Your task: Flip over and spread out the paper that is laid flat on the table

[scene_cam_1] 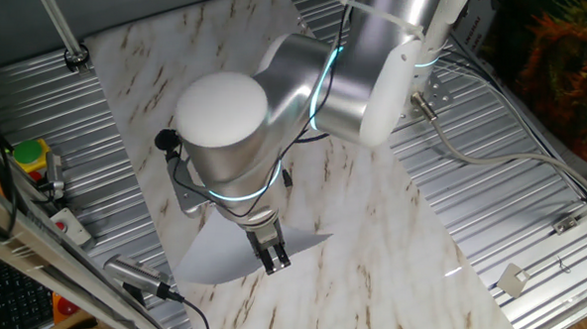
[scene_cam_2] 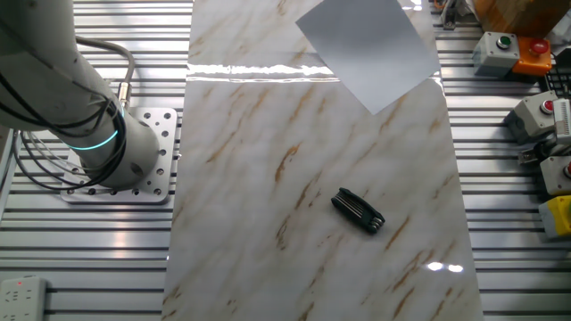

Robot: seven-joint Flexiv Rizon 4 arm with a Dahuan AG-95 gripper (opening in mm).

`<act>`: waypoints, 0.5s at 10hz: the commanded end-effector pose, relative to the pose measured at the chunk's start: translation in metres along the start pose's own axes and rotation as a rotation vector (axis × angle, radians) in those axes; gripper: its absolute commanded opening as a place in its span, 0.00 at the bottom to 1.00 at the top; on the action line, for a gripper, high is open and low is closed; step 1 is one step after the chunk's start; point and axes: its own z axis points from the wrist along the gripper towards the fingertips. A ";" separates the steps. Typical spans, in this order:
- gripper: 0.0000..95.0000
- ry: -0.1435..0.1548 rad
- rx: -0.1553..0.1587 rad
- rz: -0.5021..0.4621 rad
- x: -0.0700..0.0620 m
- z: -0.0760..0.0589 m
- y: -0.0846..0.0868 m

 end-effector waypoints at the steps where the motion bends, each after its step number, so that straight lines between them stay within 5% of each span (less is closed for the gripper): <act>1: 0.00 0.013 0.001 0.003 -0.006 -0.005 0.004; 5: 0.00 0.021 0.007 0.000 -0.012 -0.010 0.009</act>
